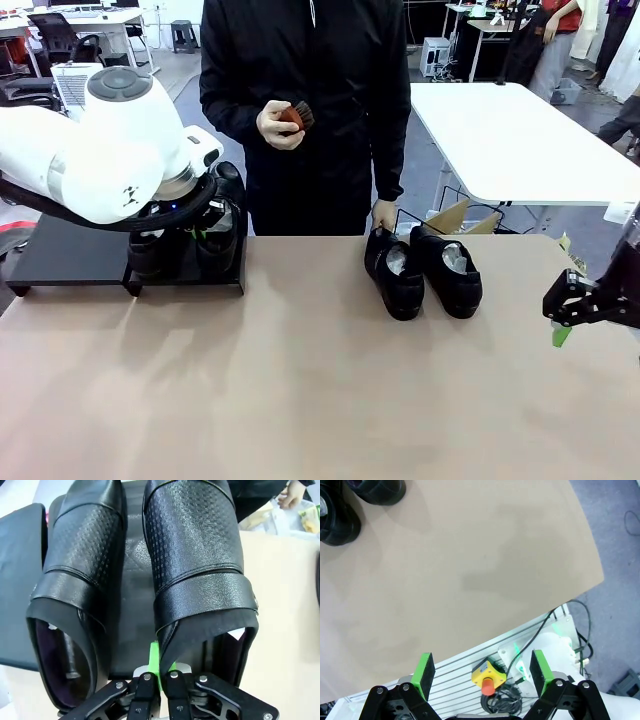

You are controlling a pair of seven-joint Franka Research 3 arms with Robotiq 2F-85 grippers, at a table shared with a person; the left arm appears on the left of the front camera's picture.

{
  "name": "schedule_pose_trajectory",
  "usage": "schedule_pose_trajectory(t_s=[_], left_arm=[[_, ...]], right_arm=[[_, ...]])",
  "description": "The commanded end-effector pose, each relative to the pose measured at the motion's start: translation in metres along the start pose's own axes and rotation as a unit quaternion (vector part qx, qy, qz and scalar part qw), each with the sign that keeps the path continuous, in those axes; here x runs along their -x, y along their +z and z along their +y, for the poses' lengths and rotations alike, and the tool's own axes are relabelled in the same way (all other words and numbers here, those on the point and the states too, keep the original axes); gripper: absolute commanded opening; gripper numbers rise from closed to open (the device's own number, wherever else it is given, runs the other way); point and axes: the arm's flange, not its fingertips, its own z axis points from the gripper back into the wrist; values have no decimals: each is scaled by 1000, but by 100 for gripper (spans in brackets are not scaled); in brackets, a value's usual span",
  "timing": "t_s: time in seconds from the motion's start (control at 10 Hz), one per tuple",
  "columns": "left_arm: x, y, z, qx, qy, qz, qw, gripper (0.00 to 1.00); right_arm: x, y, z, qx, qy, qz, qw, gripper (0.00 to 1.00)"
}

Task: Organize the shoes by placing them on the stand.
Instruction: Place the Shoe from the middle of the table onto the Shoes Stand.

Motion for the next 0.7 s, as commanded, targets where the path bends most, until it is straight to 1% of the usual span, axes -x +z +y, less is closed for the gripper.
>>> schedule_pose_trajectory(t_s=[0.0, 0.3, 0.4, 0.6], left_arm=[[-5, -1, -4, -12, 6, -22, 1000, 0], [-5, -9, -3, -22, 11, -13, 1000, 0], [-5, -13, -3, -24, 12, -8, 1000, 6], [-5, -14, -3, -33, 13, -7, 999, 44]], right_arm=[[0, 0, 0, -2, 4, 2, 1000, 100], [0, 0, 0, -2, 4, 2, 1000, 100], [0, 0, 0, -2, 4, 2, 1000, 100], [0, 0, 0, -2, 4, 2, 1000, 100]])
